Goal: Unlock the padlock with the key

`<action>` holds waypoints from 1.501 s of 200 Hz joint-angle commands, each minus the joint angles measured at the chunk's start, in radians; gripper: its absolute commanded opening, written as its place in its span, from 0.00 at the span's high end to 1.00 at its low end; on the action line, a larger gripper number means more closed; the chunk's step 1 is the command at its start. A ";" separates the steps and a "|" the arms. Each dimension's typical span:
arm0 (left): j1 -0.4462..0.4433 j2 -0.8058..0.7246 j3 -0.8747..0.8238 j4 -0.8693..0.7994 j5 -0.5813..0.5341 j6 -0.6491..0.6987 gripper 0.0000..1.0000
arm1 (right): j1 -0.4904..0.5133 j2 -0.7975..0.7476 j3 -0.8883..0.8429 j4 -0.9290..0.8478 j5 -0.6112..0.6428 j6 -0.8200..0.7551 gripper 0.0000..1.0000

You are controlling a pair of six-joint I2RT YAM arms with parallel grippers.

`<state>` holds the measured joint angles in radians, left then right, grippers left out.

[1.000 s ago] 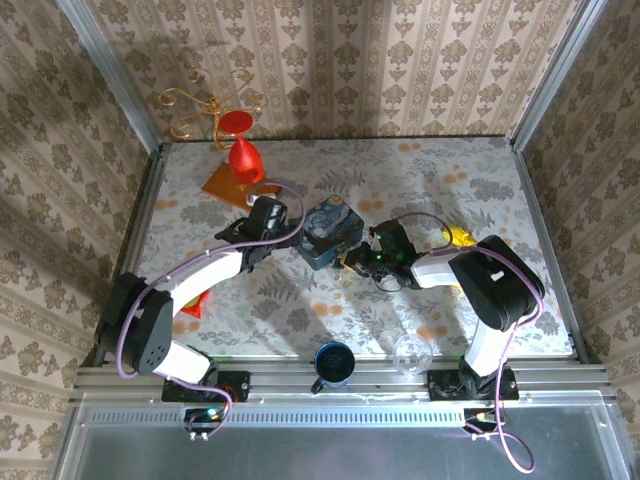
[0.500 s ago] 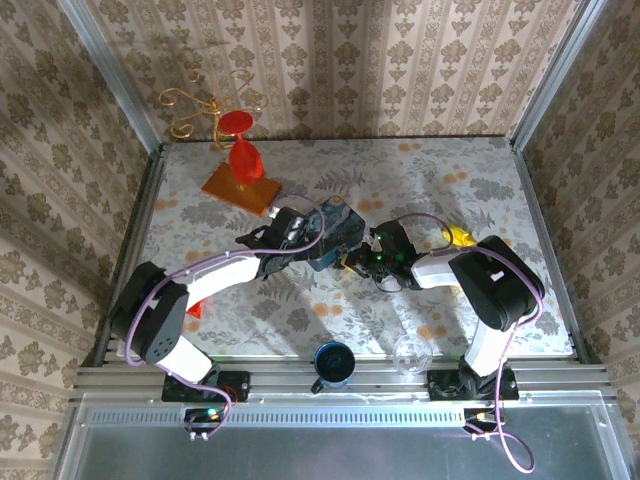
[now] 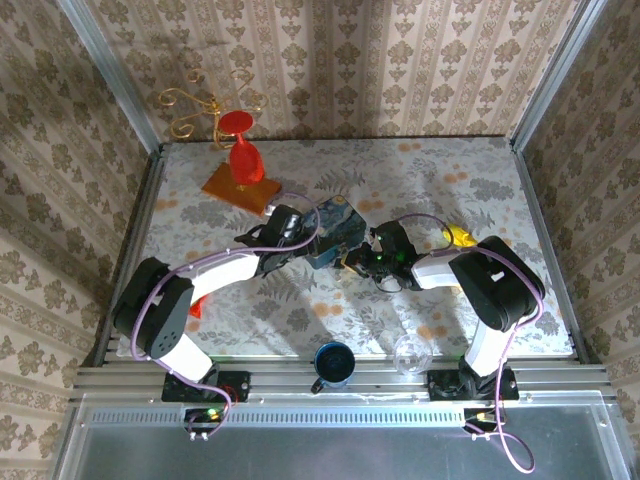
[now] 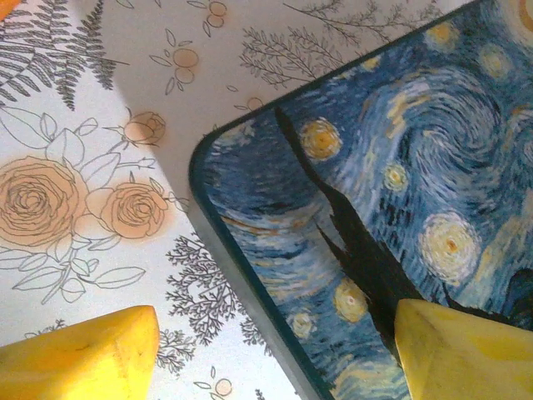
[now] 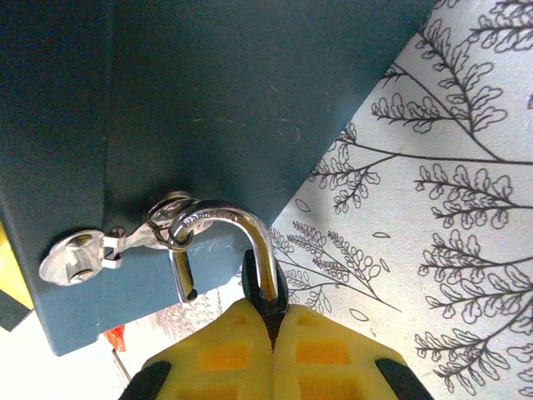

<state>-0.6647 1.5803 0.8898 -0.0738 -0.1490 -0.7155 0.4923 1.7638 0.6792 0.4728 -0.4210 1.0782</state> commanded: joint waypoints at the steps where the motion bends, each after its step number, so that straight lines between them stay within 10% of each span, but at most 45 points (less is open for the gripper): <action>1: 0.023 0.042 -0.029 -0.064 -0.020 0.013 0.26 | -0.012 -0.026 -0.023 0.026 0.027 0.030 1.00; 300: 0.031 0.038 -0.006 -0.101 -0.012 0.045 0.23 | -0.041 0.067 -0.036 0.299 0.008 0.218 1.00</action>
<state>-0.6399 1.5890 0.8909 -0.0586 -0.1455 -0.7052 0.4587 1.8088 0.6483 0.7010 -0.4259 1.2659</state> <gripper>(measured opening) 0.770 0.038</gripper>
